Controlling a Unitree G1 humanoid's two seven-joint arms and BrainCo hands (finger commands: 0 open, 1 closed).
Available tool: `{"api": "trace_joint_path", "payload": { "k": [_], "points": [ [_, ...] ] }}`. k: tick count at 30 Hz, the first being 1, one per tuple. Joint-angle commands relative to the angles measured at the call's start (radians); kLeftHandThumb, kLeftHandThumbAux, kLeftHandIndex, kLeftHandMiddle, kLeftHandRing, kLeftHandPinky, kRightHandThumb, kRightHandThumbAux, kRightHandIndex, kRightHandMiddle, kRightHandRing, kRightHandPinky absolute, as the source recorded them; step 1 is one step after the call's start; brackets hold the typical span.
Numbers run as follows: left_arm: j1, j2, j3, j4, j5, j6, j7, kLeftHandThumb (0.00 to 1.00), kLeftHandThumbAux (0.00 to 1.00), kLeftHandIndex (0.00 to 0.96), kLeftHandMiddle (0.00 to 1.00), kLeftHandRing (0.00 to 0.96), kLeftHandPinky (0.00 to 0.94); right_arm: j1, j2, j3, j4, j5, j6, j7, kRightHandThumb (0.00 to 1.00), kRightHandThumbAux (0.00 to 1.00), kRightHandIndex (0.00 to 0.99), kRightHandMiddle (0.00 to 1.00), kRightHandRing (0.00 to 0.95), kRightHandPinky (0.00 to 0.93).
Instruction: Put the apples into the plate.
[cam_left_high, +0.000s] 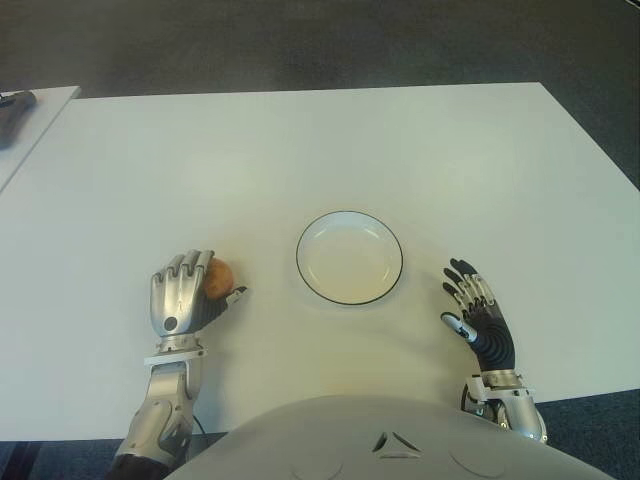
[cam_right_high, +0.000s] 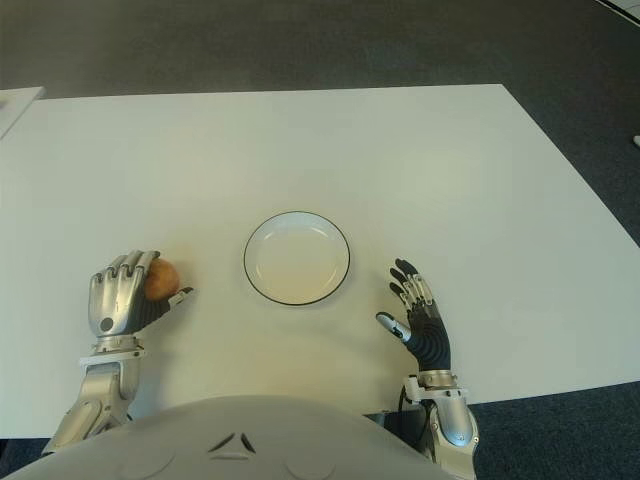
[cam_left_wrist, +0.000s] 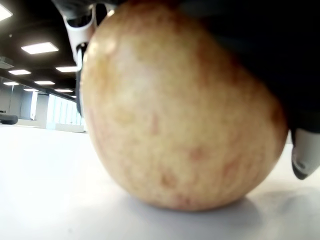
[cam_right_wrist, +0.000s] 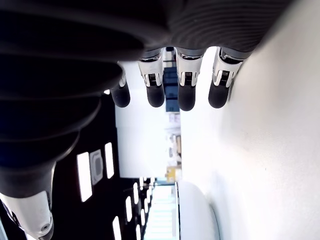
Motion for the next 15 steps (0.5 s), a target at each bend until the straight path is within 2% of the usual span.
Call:
{"api": "trace_joint_path", "payload": {
  "k": [1,10,15],
  "points": [
    [0.043,-0.003,-0.035,0.016,-0.029,-0.016,-0.057,0.856,0.663,0.408,0.529,0.847,0.832,0.016,0.007,-0.001,0.032,0.003,0.026,-0.004,0.181,0.666,0.067,0.085,0.087,0.124],
    [0.045,0.013,-0.050,-0.005,-0.030,-0.019,-0.068,0.856,0.662,0.409,0.532,0.863,0.842,0.012,0.006,-0.003,0.039,0.006,0.011,0.000,0.179,0.672,0.068,0.086,0.088,0.126],
    [0.041,0.027,-0.056,0.000,-0.026,-0.057,-0.024,0.856,0.662,0.410,0.532,0.862,0.839,0.014,0.004,-0.004,0.028,0.011,0.042,-0.005,0.185,0.671,0.069,0.090,0.093,0.135]
  ]
}}
